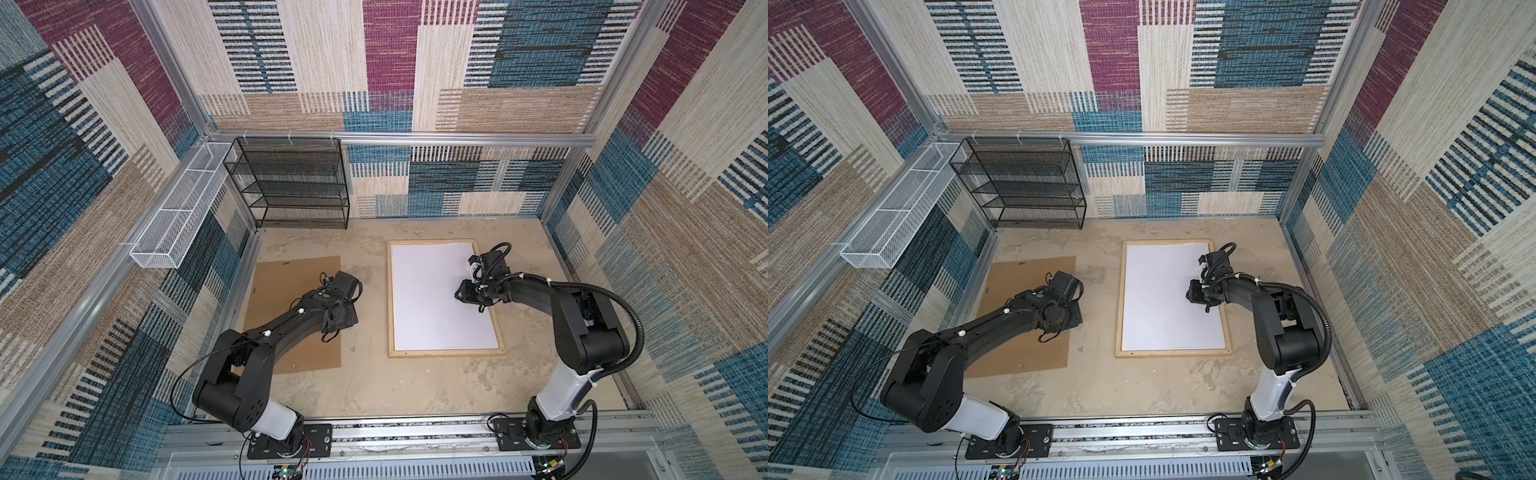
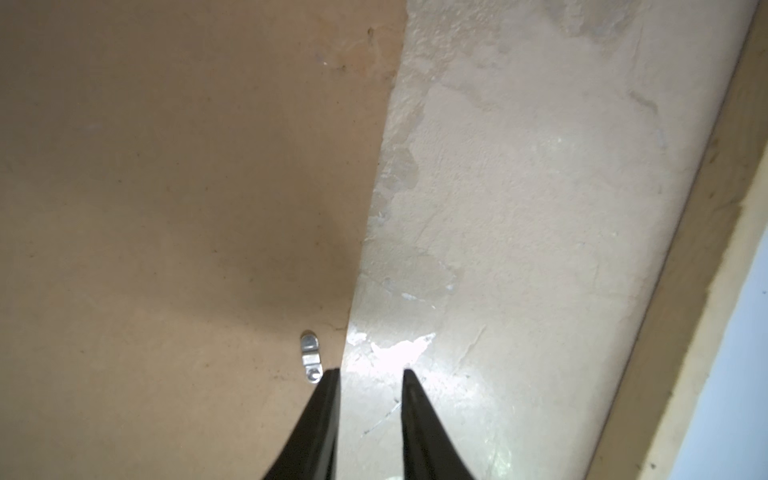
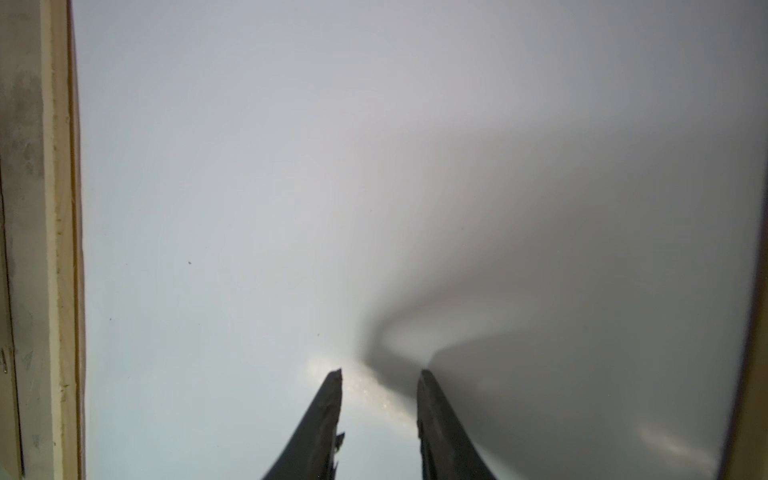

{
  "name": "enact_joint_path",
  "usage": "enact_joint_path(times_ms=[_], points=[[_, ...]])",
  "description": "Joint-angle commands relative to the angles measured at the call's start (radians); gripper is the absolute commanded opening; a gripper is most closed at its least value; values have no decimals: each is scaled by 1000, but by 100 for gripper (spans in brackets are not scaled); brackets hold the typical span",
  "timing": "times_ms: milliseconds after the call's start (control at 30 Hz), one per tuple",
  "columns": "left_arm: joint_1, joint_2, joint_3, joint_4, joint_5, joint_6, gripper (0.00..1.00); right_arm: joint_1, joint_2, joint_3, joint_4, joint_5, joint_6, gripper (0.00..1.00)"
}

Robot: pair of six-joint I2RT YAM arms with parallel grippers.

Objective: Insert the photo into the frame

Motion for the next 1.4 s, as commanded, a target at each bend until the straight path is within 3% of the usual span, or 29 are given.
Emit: enact_joint_path(times_ms=[0, 367, 567, 1000, 1367], points=[[16, -18, -1, -59, -61, 1, 30, -2, -39, 6, 3, 2, -5, 35], [83, -32, -33, -126, -127, -29, 32, -1, -168, 76, 7, 166, 50, 54], [92, -33, -59, -117, -125, -31, 32, -2, -128, 142, 3, 244, 70, 55], [95, 45, -54, -91, -66, -26, 31, 13, -98, 167, 28, 11, 49, 54], [79, 100, -50, -37, 44, -42, 28, 127, -39, 207, 52, -82, 40, 54]])
